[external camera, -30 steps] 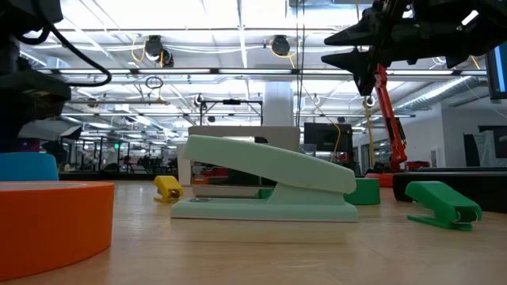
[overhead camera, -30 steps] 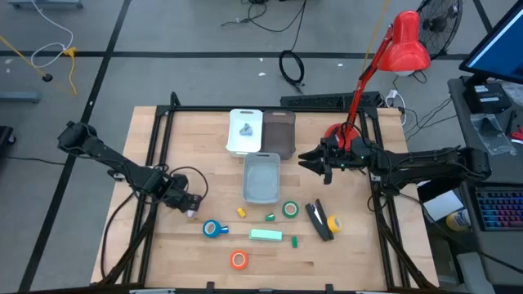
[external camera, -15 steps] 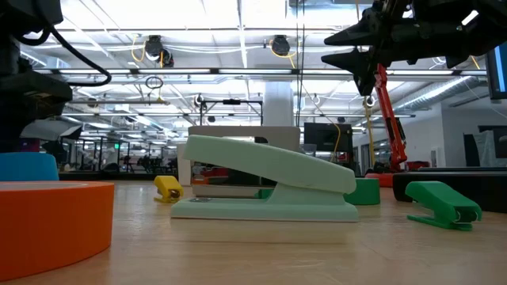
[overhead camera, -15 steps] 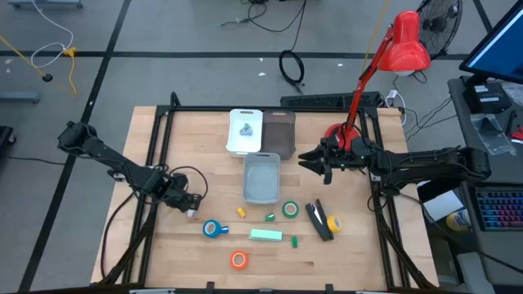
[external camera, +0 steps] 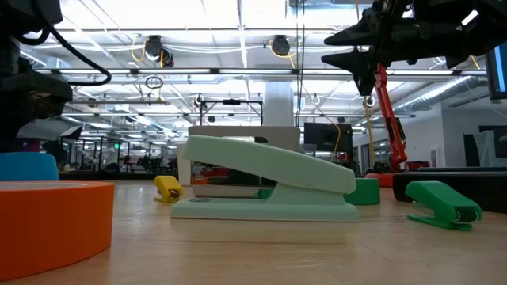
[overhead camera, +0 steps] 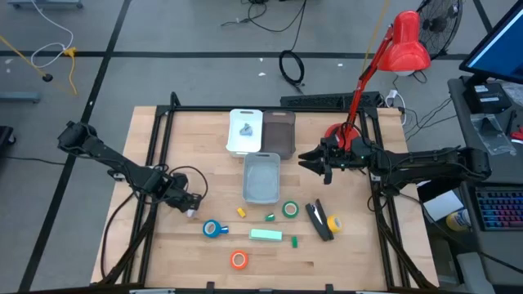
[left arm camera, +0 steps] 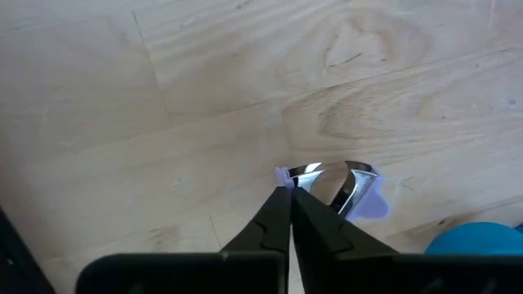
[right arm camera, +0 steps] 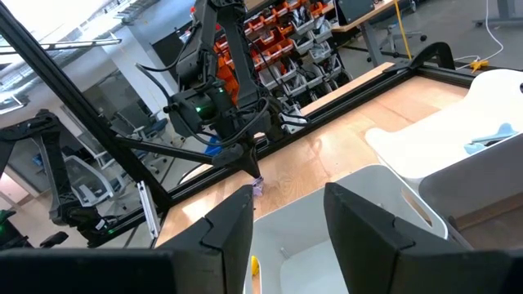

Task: Pick and place Stapler, Stapler remover, tape
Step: Put the violet staple remover into the white bin

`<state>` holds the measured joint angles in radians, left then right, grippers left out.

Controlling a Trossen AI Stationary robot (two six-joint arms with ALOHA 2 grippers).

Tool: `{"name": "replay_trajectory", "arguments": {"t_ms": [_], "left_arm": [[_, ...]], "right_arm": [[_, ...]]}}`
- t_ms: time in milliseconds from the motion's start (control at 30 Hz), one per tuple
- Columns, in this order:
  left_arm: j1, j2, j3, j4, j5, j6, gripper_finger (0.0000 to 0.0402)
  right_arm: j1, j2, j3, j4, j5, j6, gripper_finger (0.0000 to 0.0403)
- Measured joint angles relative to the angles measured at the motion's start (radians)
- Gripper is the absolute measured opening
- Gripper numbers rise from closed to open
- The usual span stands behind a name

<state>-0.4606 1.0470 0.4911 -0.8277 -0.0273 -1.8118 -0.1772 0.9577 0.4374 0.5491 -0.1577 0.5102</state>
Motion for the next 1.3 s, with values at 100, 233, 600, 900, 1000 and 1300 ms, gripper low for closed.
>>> {"name": "replay_trajectory", "arguments": {"t_ms": [100,233,600,900,1000,1300], "left_arm": [[0.0,0.0,0.0,-0.005,-0.008,0.0,0.0004],[0.0,-0.005,0.002,-0.005,-0.025,0.0,0.0003],[0.002,-0.131,0.151,-0.075,-0.289,0.028,0.0001],[0.187,-0.118,0.367,-0.096,-0.486,0.408,0.0001],[0.303,-0.073,0.44,-0.097,-0.472,0.588,0.0],[0.648,0.117,0.611,-0.09,-0.272,1.04,0.0]], "right_arm": [[0.0,0.0,0.0,0.0,0.0,0.0,0.0146],[0.0,0.0,0.0,0.0,0.0,-0.001,0.0146],[0.0,0.0,0.0,0.0,0.0,-0.002,0.0146],[0.0,0.0,0.0,0.0,0.0,-0.047,0.0146],[0.0,0.0,0.0,-0.001,0.0,-0.064,0.0146],[-0.032,-0.013,0.0,-0.025,-0.002,-0.115,0.0146]]}}
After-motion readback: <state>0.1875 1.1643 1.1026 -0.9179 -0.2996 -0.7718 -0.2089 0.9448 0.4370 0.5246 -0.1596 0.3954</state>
